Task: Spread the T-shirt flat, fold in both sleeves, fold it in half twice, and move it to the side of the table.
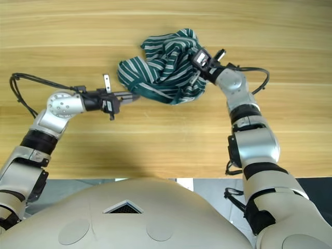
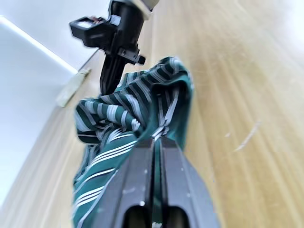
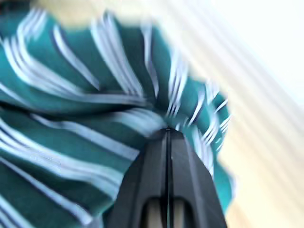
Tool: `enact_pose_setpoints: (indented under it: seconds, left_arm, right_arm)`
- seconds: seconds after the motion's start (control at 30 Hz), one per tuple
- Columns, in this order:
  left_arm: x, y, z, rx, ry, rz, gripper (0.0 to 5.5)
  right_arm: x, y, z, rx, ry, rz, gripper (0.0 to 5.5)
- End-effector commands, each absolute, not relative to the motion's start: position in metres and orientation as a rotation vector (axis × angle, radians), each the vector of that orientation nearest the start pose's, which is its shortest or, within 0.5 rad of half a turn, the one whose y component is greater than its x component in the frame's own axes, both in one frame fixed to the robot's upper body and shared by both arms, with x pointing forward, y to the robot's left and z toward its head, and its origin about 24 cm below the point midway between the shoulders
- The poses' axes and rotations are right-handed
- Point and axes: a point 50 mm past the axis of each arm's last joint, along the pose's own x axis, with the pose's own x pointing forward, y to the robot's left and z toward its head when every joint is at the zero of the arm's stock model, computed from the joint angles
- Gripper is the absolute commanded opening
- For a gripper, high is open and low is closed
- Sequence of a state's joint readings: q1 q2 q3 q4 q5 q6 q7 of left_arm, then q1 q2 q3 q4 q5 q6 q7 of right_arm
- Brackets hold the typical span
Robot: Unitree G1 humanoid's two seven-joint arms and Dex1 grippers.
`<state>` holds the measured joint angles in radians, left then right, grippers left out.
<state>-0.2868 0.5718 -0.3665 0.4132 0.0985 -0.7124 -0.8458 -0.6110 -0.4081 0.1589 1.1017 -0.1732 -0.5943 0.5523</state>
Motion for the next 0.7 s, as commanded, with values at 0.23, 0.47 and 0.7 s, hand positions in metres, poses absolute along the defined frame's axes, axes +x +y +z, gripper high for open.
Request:
enact_pose_setpoints:
  seconds: [0.23,0.47,0.7]
  left_arm:
    - [0.282,0.207,0.054,0.892,-0.042,-1.116,1.66]
    - [0.285,0.222,0.024,0.972,0.153,-1.106,2.86]
    - [0.287,0.203,0.008,1.009,0.113,-1.091,3.86]
  right_arm:
    - [0.311,-0.222,0.060,-0.654,-0.070,0.751,1.49]
    - [0.258,-0.225,0.046,-0.723,0.029,1.031,2.84]
    - [0.239,-0.224,0.031,-0.744,0.114,1.080,3.29]
